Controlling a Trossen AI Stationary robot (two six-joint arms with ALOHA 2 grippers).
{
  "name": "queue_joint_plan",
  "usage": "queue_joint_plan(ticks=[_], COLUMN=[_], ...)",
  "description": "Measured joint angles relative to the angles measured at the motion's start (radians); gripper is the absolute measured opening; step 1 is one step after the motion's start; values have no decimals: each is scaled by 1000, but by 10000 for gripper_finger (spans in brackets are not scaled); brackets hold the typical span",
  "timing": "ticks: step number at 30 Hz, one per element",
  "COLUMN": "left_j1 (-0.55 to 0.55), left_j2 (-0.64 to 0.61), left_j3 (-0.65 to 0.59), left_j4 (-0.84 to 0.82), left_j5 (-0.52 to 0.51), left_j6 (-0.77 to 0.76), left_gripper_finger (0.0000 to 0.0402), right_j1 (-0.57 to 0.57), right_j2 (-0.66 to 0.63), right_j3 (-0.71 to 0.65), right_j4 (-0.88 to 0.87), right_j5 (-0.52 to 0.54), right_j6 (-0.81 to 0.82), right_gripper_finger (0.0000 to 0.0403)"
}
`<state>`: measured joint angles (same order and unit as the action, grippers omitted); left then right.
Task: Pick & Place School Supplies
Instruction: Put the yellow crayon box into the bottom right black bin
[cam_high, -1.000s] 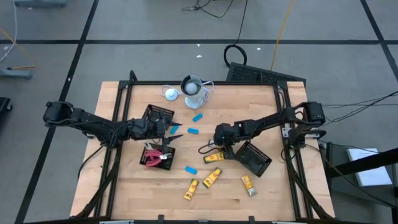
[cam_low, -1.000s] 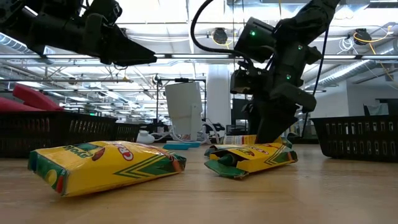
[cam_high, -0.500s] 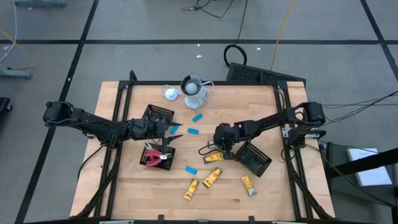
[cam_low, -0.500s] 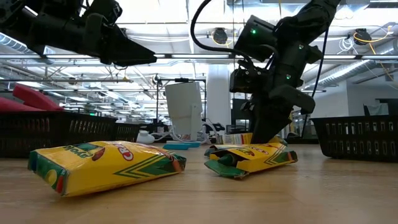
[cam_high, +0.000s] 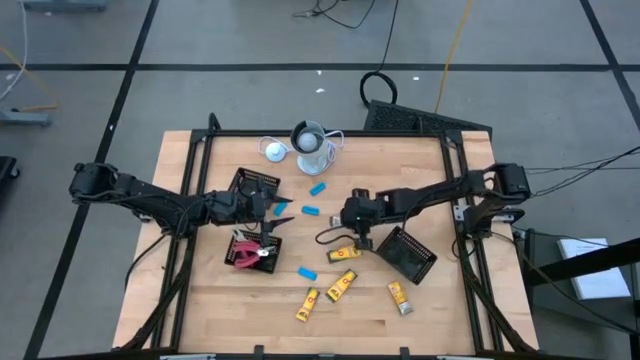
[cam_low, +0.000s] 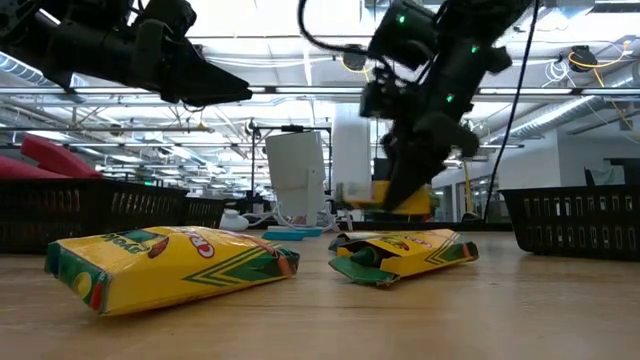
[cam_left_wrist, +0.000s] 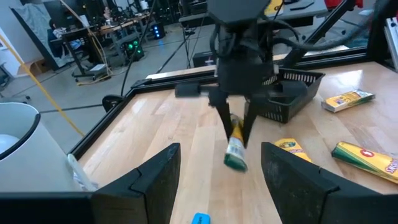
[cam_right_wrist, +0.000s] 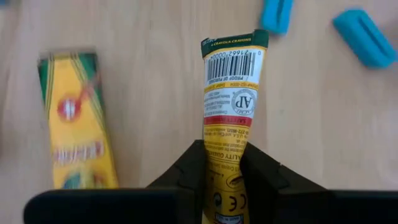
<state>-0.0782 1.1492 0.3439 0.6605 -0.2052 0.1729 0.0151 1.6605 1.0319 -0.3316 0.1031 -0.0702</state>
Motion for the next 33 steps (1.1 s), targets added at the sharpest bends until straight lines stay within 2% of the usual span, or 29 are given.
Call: queue_joint_plan(ticks=[7, 16, 23, 30, 33], left_j1=[-1, -1, -1, -1, -1], left_j2=[0, 0, 0, 0, 0], left_j3=[0, 0, 0, 0, 0], left_j4=[-12, -11, -12, -12, -11], left_j5=[5, 18, 23, 25, 25], left_j6=[-1, 1, 2, 2, 2], left_gripper_finger=[227, 227, 227, 227, 227], right_j1=[22, 132, 253, 361, 400], right_j2=[-105, -202, -220, -269, -274], right_j3=[39, 40, 39, 39, 39], right_j4=[-153, -401, -602, -701, -732], right_j5=[105, 161, 159, 154, 113], right_j6=[51, 294, 535, 754, 831], right_gripper_finger=[57, 57, 57, 57, 57])
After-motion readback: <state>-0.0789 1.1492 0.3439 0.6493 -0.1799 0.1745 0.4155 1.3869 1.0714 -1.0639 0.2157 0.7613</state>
